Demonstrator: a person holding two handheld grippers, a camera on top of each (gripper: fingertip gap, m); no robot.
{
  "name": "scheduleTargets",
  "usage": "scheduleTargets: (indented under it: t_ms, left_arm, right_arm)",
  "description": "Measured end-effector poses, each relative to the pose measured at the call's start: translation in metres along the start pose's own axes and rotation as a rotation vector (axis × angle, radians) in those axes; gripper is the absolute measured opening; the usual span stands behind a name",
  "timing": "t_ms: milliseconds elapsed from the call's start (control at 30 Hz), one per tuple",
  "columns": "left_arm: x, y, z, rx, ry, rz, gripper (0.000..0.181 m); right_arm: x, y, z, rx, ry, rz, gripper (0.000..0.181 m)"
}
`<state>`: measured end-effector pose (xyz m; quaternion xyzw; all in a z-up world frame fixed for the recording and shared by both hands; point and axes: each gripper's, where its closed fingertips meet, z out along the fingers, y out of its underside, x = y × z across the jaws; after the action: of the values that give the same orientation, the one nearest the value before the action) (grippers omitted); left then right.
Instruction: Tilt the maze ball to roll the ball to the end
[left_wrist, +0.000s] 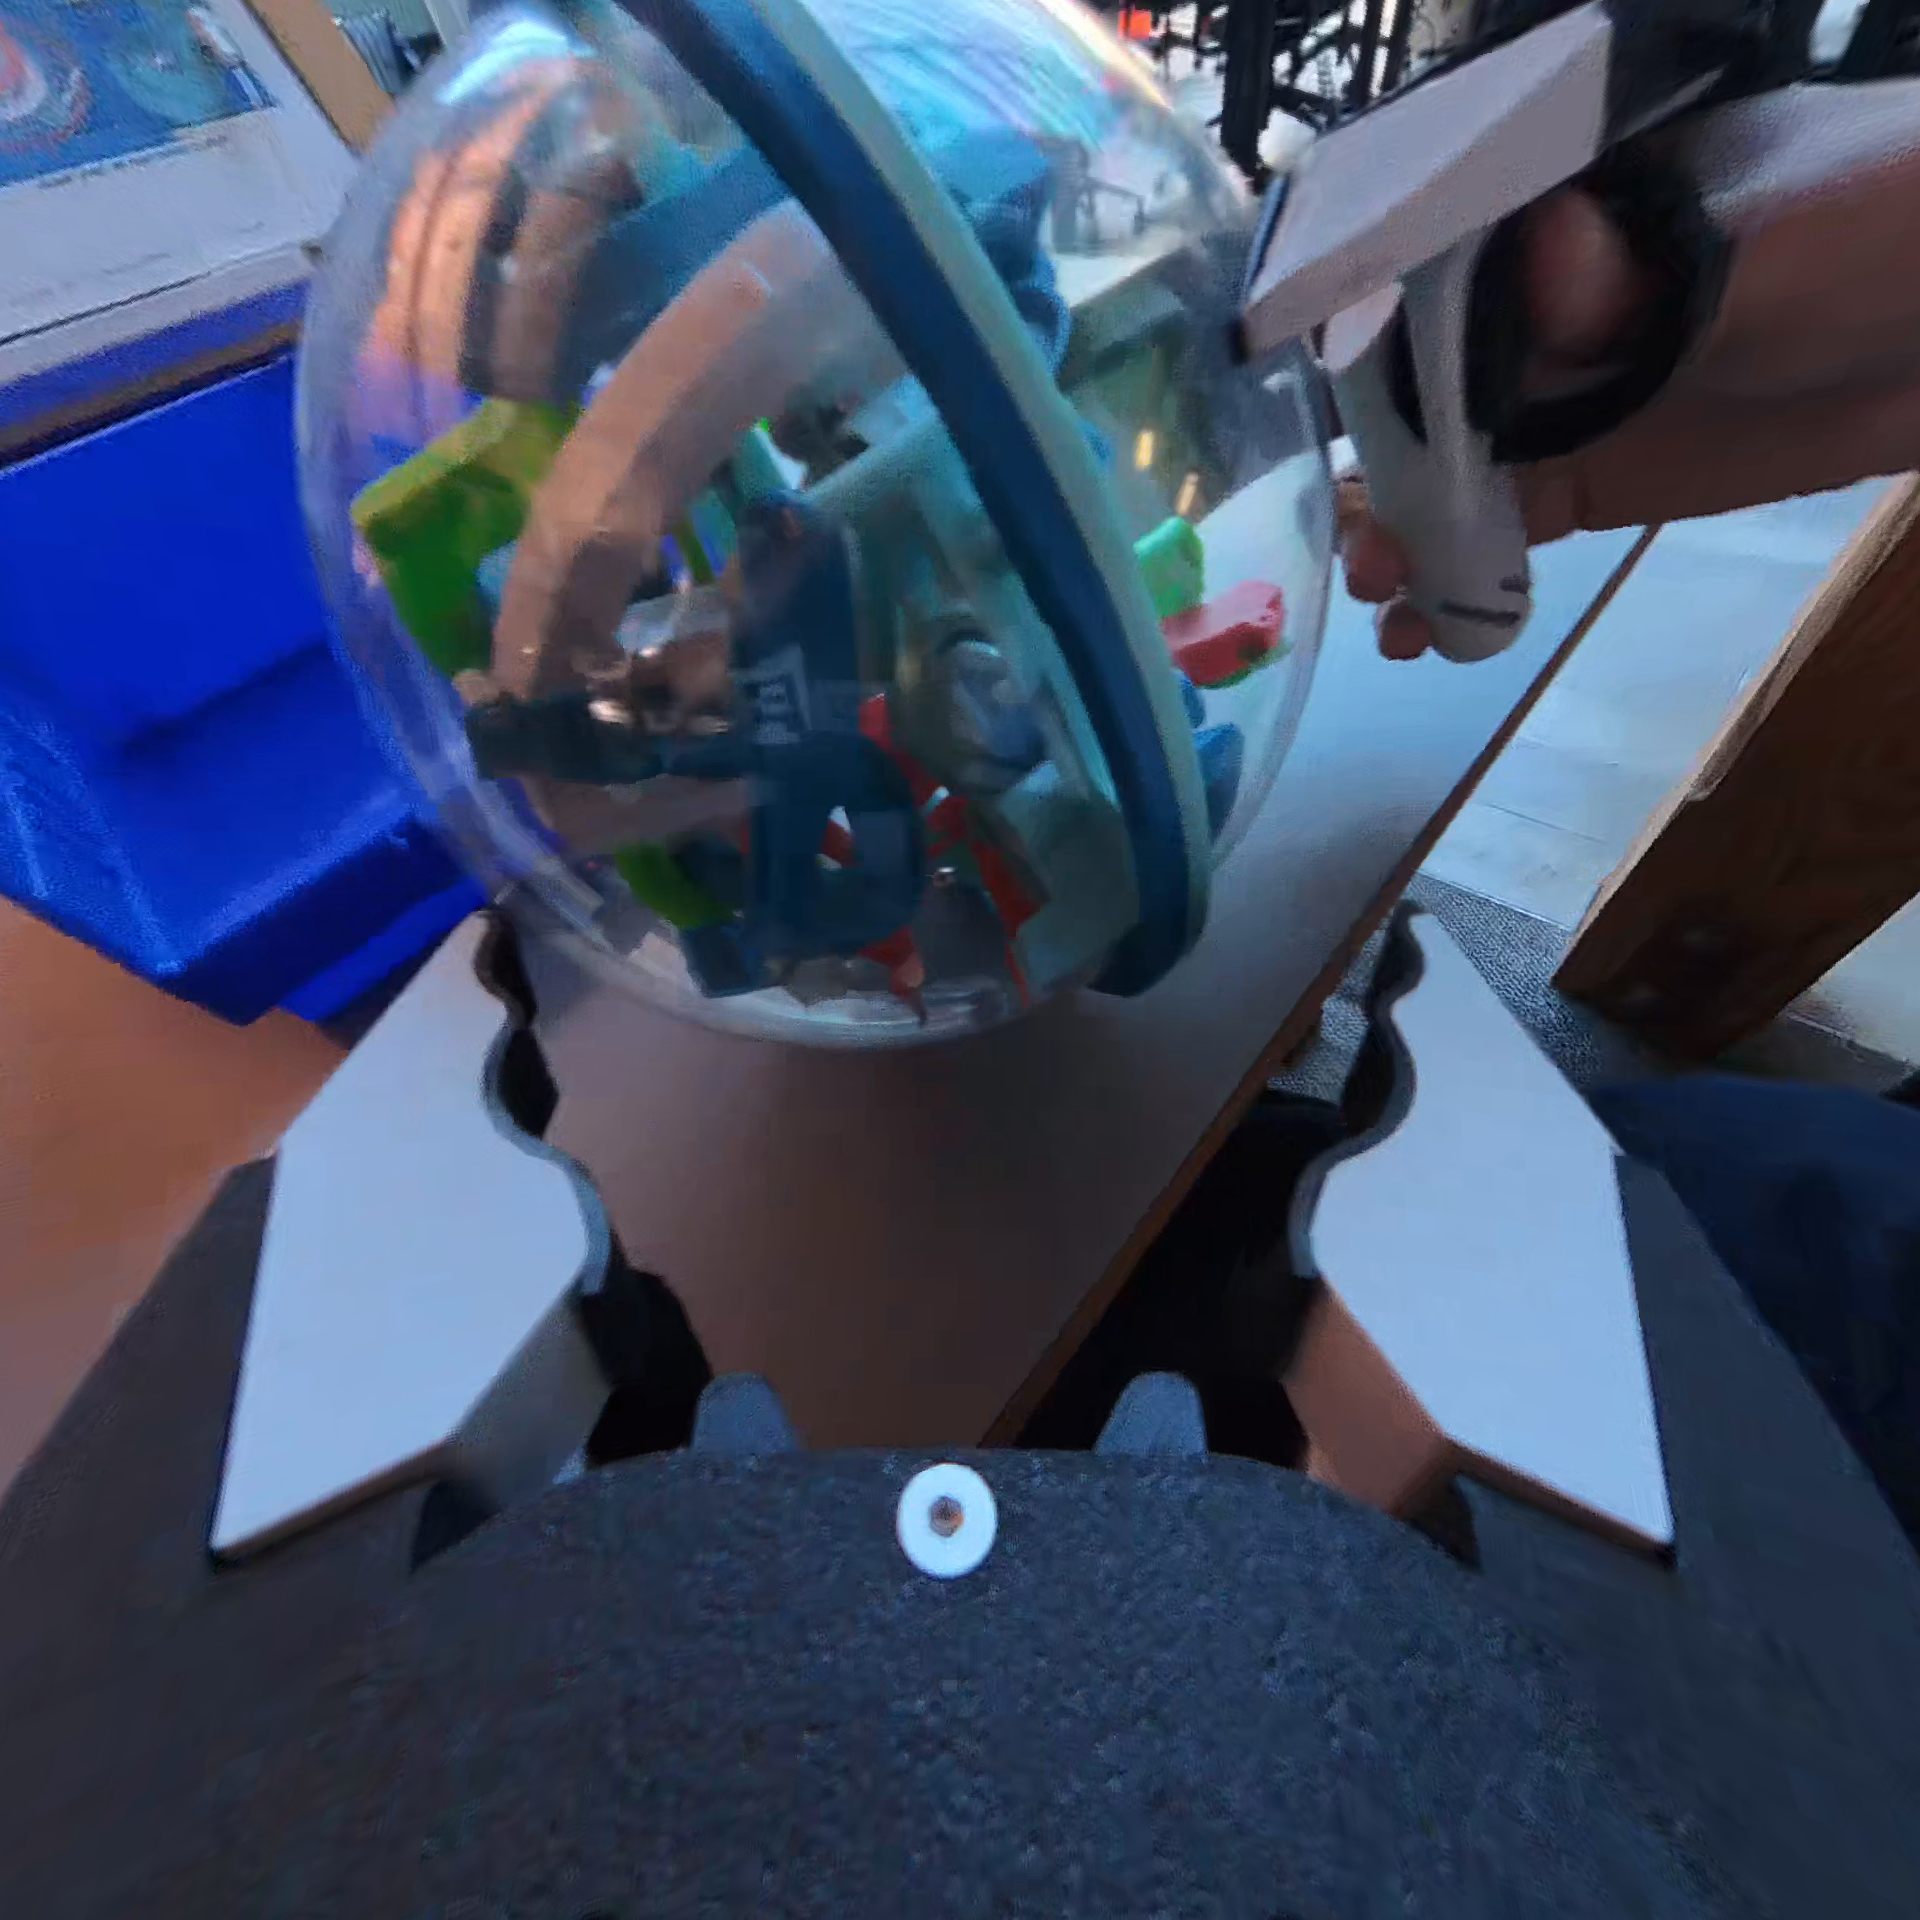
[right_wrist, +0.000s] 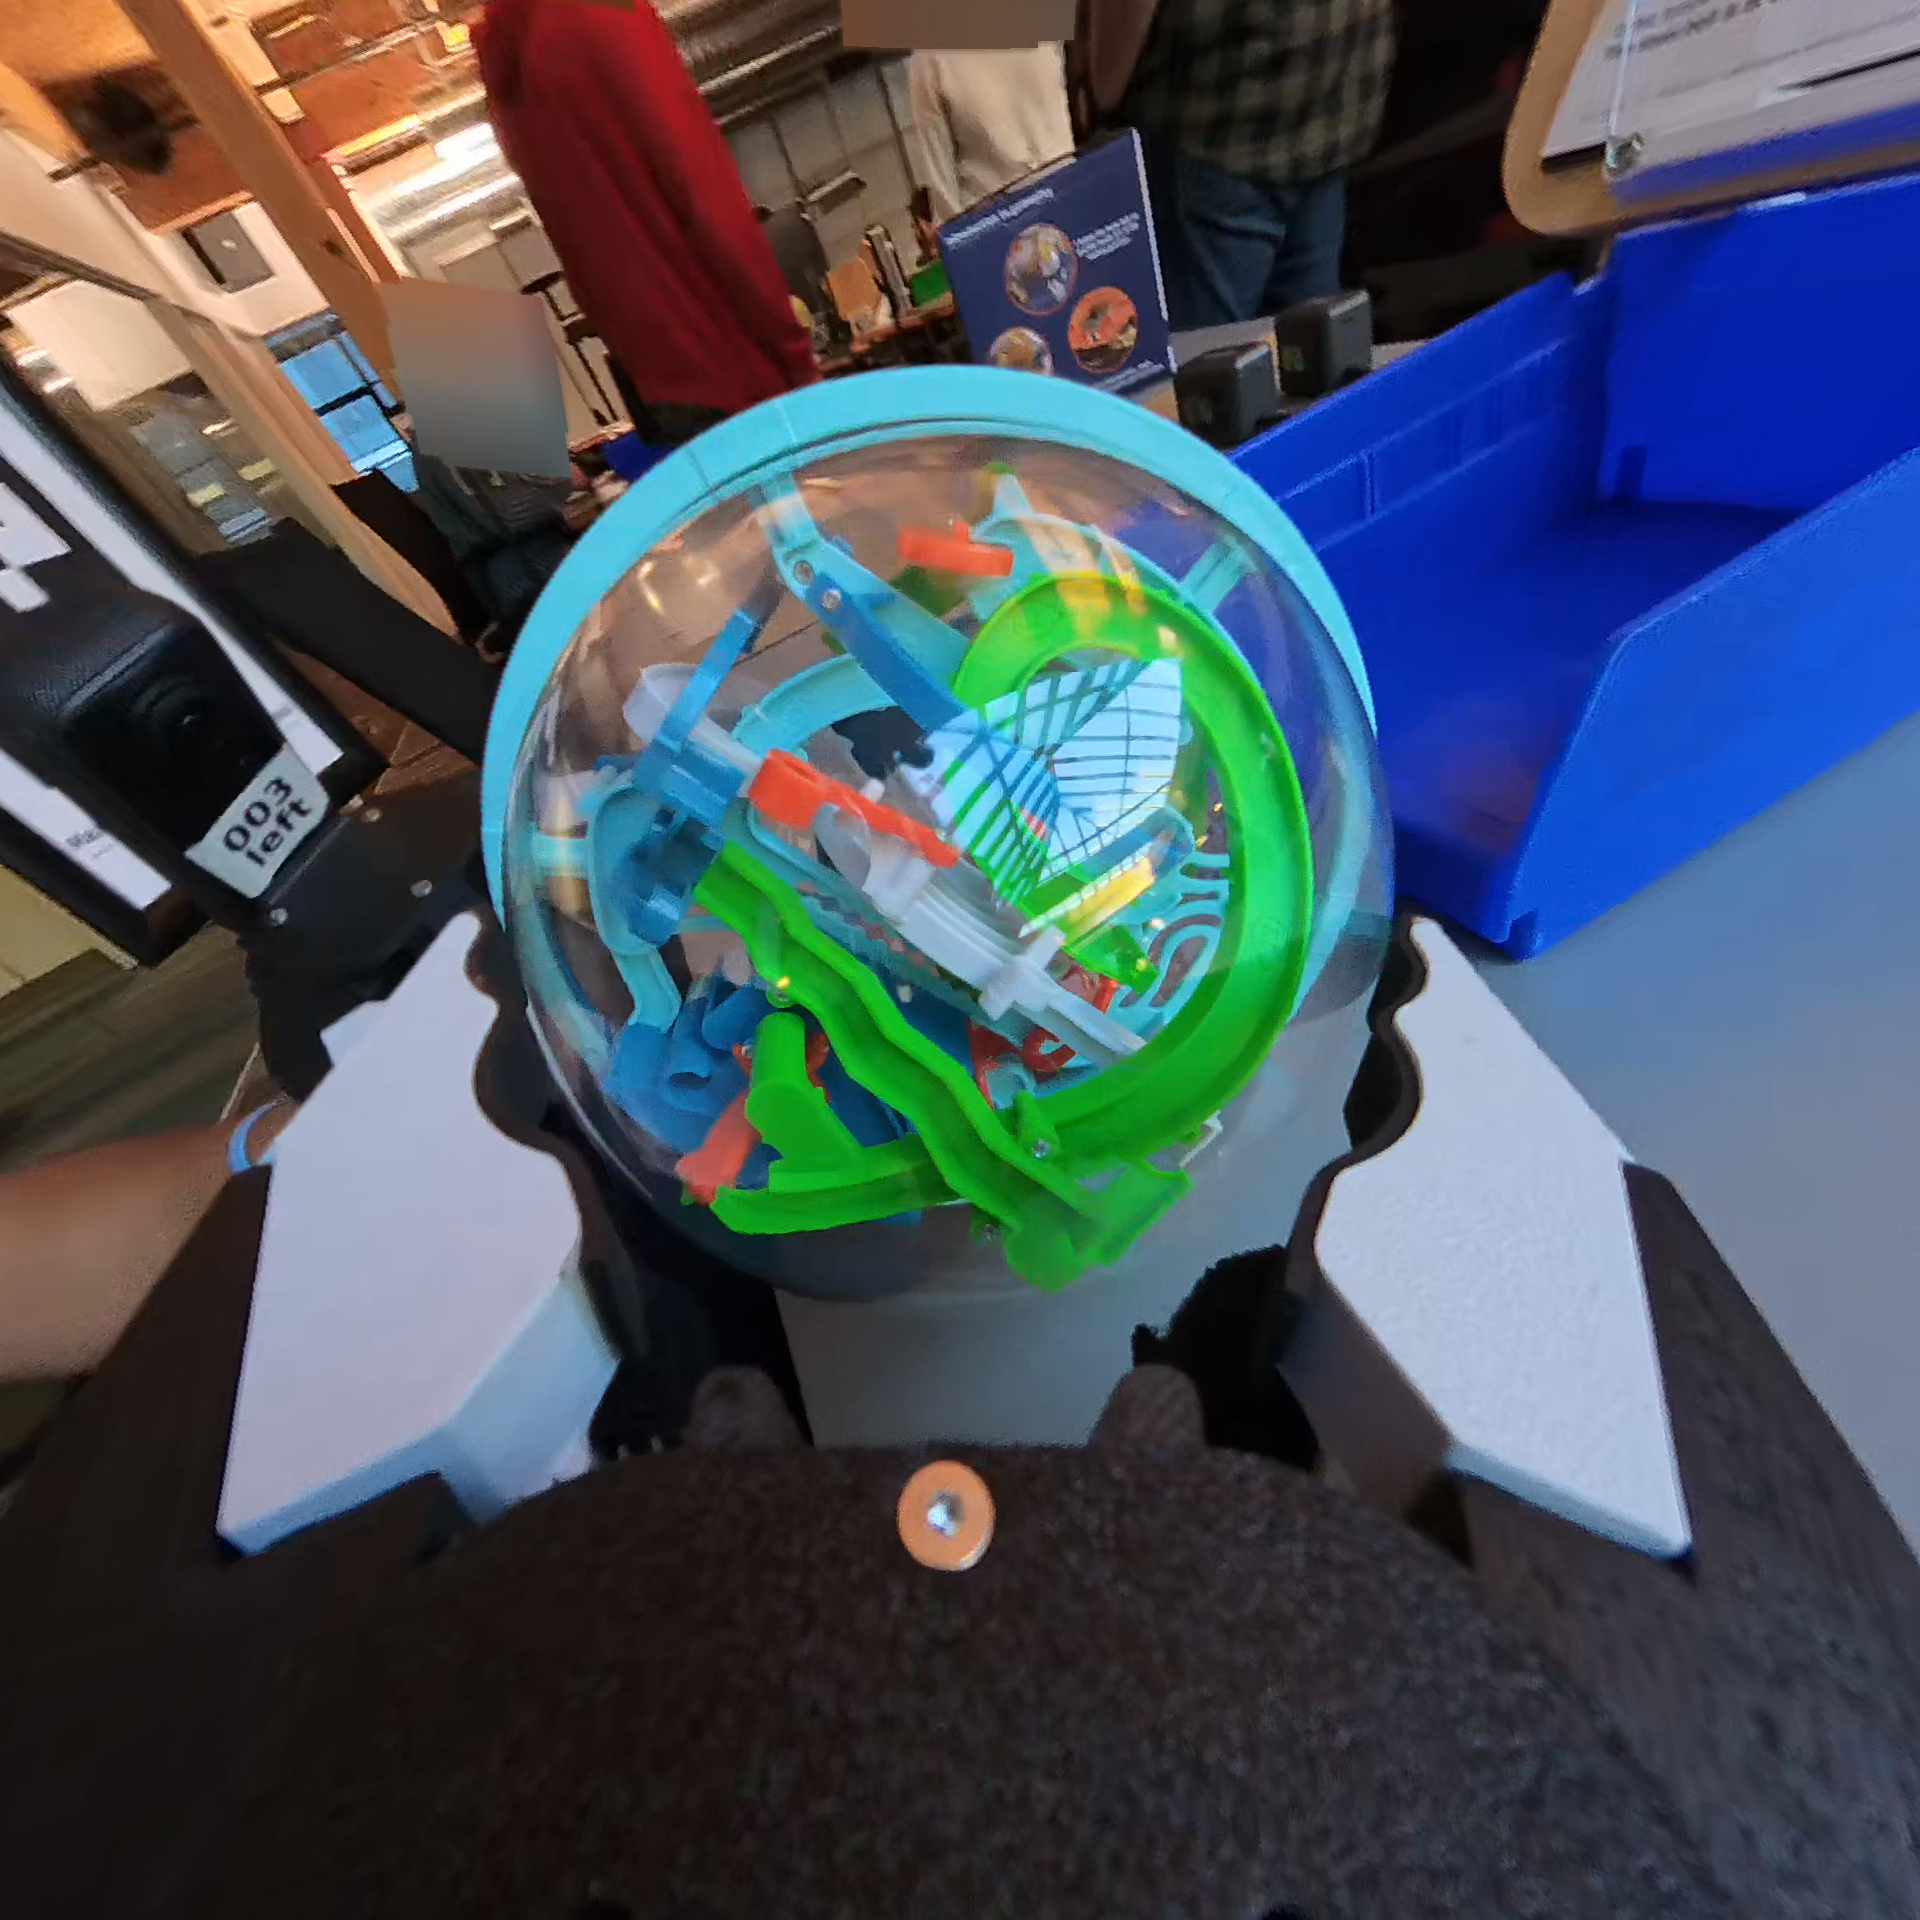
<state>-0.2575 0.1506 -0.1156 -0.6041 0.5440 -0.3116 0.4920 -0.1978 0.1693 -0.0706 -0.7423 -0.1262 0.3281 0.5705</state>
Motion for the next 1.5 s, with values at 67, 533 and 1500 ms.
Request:
scheduleTargets:
  t_ms: [67,533,1500]
  left_arm:
    - [0.003,-0.006,-0.003,0.04,0.043,-0.027,0.154]
    - [-0.014,-0.006,-0.016,0.123,0.286,-0.23,0.158]
    - [-0.041,-0.029,-0.036,0.071,0.579,-0.238,0.159]
  right_arm:
    - [0.001,0.001,-0.003,0.019,-0.03,-0.035,0.154]
    - [-0.018,0.05,0.008,-0.159,-0.189,-0.257,0.154]
    - [-0.048,0.004,-0.004,-0.165,-0.368,-0.289,0.15]
